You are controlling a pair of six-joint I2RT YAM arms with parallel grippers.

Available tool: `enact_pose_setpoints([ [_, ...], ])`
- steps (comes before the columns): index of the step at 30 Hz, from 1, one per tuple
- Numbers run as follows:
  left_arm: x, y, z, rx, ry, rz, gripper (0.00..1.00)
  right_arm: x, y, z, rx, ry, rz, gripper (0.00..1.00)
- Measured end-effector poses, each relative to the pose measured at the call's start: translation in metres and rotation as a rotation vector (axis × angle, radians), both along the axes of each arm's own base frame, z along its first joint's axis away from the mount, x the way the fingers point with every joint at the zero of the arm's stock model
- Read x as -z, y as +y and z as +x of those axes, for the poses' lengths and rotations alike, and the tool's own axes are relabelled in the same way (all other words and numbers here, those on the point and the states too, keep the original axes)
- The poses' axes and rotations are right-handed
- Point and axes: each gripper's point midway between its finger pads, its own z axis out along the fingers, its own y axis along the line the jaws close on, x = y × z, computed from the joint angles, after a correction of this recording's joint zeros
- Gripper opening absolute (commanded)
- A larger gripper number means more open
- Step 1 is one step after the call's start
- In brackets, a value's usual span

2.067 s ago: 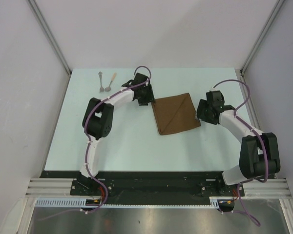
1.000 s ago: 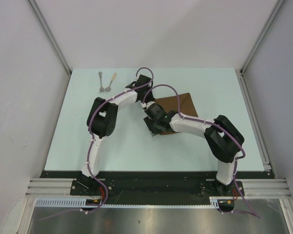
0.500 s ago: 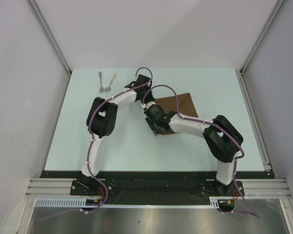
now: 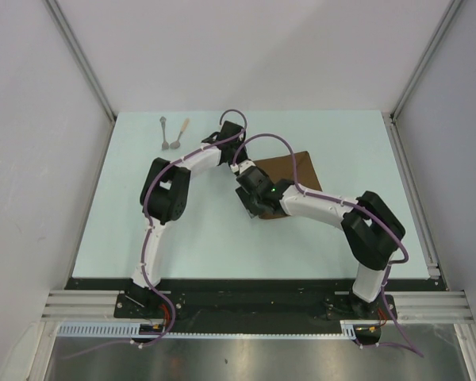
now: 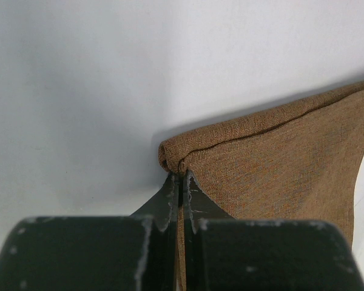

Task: Fold the napkin into a case and place the utensils inside
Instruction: Pick up the upper triangle-folded napkin from the center of the board.

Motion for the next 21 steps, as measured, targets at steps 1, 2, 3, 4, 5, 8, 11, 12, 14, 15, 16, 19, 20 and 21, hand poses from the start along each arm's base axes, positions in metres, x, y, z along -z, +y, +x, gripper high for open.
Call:
enact_pose_setpoints([
  [1, 0.000, 0.000, 0.000, 0.000, 0.000, 0.000, 0.00, 0.001, -0.001, 0.000, 0.000, 0.002, -0.002, 0.49],
  [2, 0.000, 0.000, 0.000, 0.000, 0.000, -0.001, 0.00, 0.003, -0.002, 0.000, 0.001, 0.006, -0.005, 0.46],
  [3, 0.000, 0.000, 0.000, 0.000, 0.000, -0.001, 0.00, 0.005, -0.002, 0.000, 0.000, 0.010, -0.008, 0.46],
  [4, 0.000, 0.000, 0.000, 0.000, 0.001, -0.001, 0.00, 0.008, -0.003, 0.000, 0.001, 0.015, -0.013, 0.44],
  [5, 0.000, 0.000, 0.000, 0.000, 0.001, -0.001, 0.00, 0.011, -0.003, 0.000, 0.000, 0.021, -0.017, 0.44],
  [8, 0.000, 0.000, 0.000, 0.001, 0.001, -0.003, 0.00, 0.022, -0.004, -0.002, -0.002, 0.042, -0.034, 0.43],
  [11, 0.000, 0.000, 0.000, 0.002, 0.003, -0.005, 0.00, 0.032, -0.005, -0.004, -0.003, 0.059, -0.051, 0.45],
  [12, 0.000, 0.000, 0.000, 0.002, 0.004, -0.006, 0.00, 0.035, -0.006, -0.004, -0.003, 0.063, -0.056, 0.45],
  [14, 0.000, 0.000, 0.000, 0.003, 0.003, -0.007, 0.00, 0.042, -0.008, -0.005, -0.003, 0.071, -0.065, 0.44],
  [15, 0.000, 0.000, 0.000, 0.003, 0.004, -0.007, 0.00, 0.045, -0.009, -0.006, -0.003, 0.077, -0.072, 0.44],
  [16, 0.000, 0.000, 0.000, 0.003, 0.004, -0.008, 0.00, 0.049, -0.009, -0.006, -0.001, 0.081, -0.076, 0.44],
  [19, 0.000, 0.000, 0.000, 0.005, 0.005, -0.013, 0.00, 0.049, -0.007, -0.002, 0.004, 0.064, -0.072, 0.36],
  [20, 0.000, 0.000, 0.000, 0.005, 0.006, -0.014, 0.00, 0.050, -0.006, -0.001, 0.007, 0.061, -0.072, 0.30],
  [21, 0.000, 0.000, 0.000, 0.005, 0.006, -0.016, 0.00, 0.050, -0.006, 0.000, 0.007, 0.057, -0.073, 0.25],
])
